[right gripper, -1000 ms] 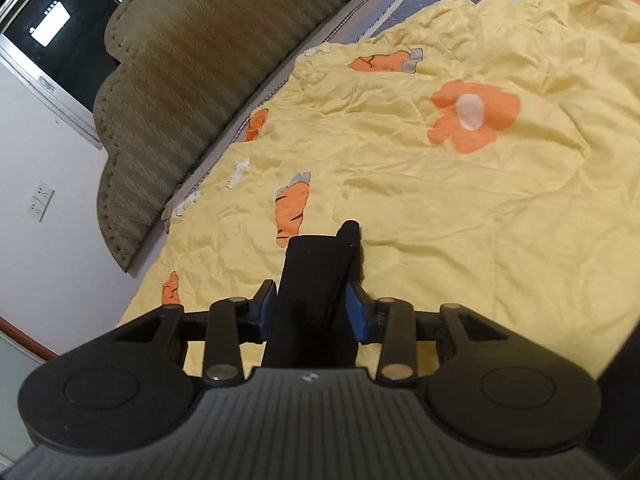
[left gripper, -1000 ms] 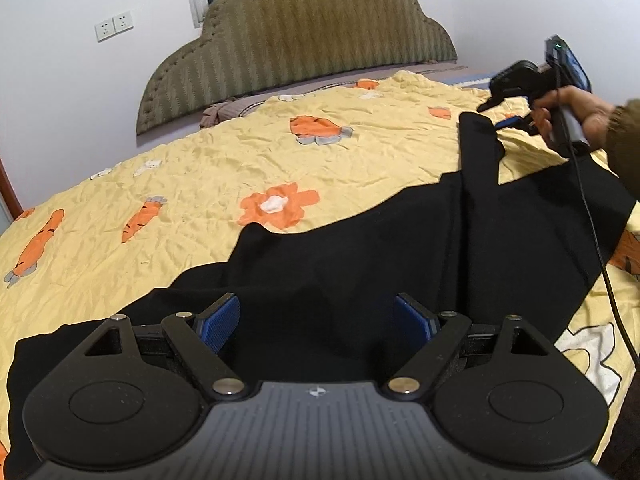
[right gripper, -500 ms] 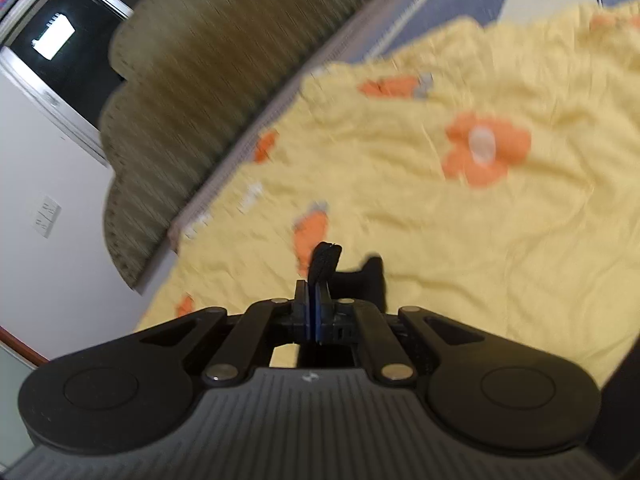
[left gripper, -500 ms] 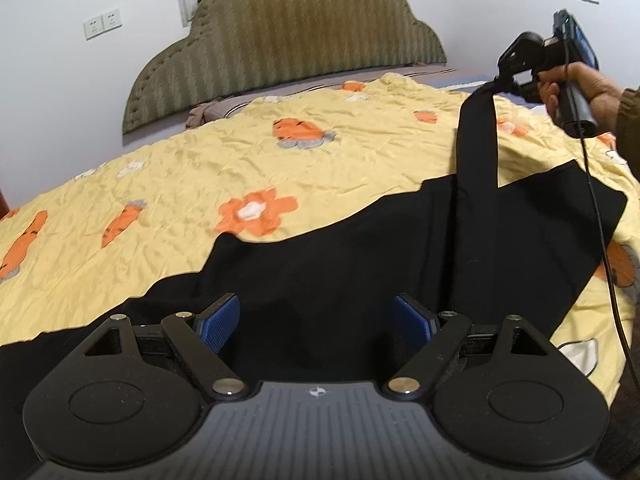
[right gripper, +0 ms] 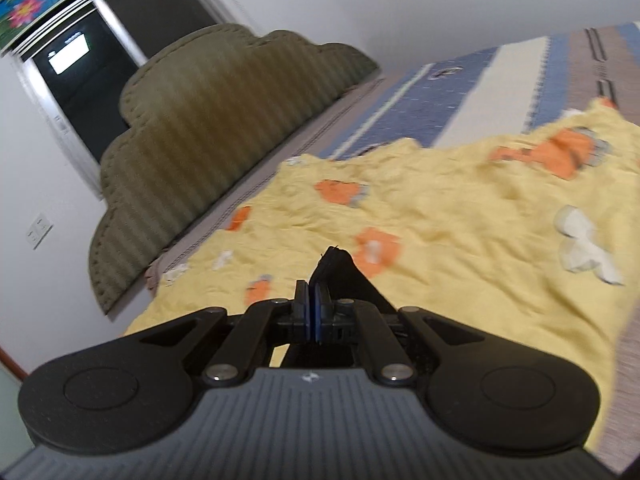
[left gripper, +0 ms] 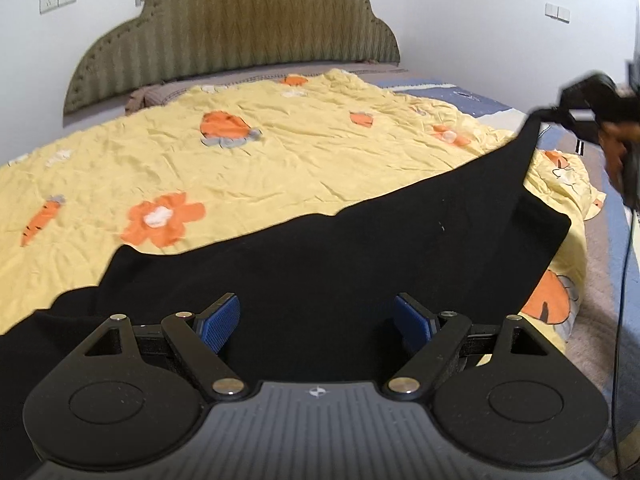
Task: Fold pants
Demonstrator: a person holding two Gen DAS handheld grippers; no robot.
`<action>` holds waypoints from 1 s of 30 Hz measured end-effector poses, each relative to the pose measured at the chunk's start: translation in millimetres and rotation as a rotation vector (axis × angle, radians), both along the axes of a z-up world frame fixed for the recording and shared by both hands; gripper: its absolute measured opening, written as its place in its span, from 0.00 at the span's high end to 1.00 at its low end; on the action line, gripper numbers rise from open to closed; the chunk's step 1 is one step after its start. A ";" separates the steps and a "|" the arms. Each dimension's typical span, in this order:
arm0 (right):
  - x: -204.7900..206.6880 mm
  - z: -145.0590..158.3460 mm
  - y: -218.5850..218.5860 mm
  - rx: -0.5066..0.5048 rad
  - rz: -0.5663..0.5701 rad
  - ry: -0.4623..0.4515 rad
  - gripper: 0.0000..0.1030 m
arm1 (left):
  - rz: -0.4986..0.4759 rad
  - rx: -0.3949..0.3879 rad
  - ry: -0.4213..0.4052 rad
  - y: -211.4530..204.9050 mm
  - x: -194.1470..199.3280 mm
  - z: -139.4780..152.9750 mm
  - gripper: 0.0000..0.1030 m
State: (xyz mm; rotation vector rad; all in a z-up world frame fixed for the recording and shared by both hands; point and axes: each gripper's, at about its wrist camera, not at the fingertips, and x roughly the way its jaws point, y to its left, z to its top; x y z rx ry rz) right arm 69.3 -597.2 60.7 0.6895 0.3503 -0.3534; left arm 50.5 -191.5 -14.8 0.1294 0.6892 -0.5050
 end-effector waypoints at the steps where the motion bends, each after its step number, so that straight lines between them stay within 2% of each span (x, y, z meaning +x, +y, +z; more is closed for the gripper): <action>1: -9.6 -4.6 -3.0 0.009 -0.015 0.003 0.95 | -0.005 -0.006 0.011 -1.7 0.7 -0.9 0.18; 4: -35.0 -19.3 -7.3 0.030 -0.046 0.015 0.95 | -0.015 0.002 0.036 -5.5 -0.3 -4.7 0.18; 10: -76.9 -51.3 -10.0 0.086 -0.089 0.041 0.95 | -0.022 0.033 0.031 -8.5 -3.5 -7.3 0.18; 16: -101.8 -91.7 -18.6 0.178 -0.144 0.088 0.95 | -0.024 0.047 0.031 -7.4 -5.9 -6.3 0.18; 20: -111.7 -101.2 -21.3 0.197 -0.178 0.074 0.97 | -0.003 0.070 0.020 -0.3 -6.7 -8.7 0.18; 23: -110.5 -101.2 -24.6 0.098 -0.233 0.164 0.95 | 0.035 0.063 0.023 13.7 -6.4 -8.6 0.18; 25: -114.3 -96.3 -17.9 0.046 -0.201 0.184 0.94 | 0.063 0.049 0.034 23.2 -4.5 -6.5 0.18; 26: -115.2 -88.1 -5.6 -0.027 -0.154 0.190 0.93 | 0.070 0.037 0.043 26.8 -3.4 -5.2 0.18; 29: -114.1 -61.8 72.1 -0.402 0.051 0.197 0.90 | 0.080 -0.009 0.079 32.5 -0.1 -0.4 0.18; 30: -114.1 -57.9 109.1 -0.577 0.136 0.198 0.90 | 0.082 -0.021 0.081 33.0 -0.6 1.5 0.18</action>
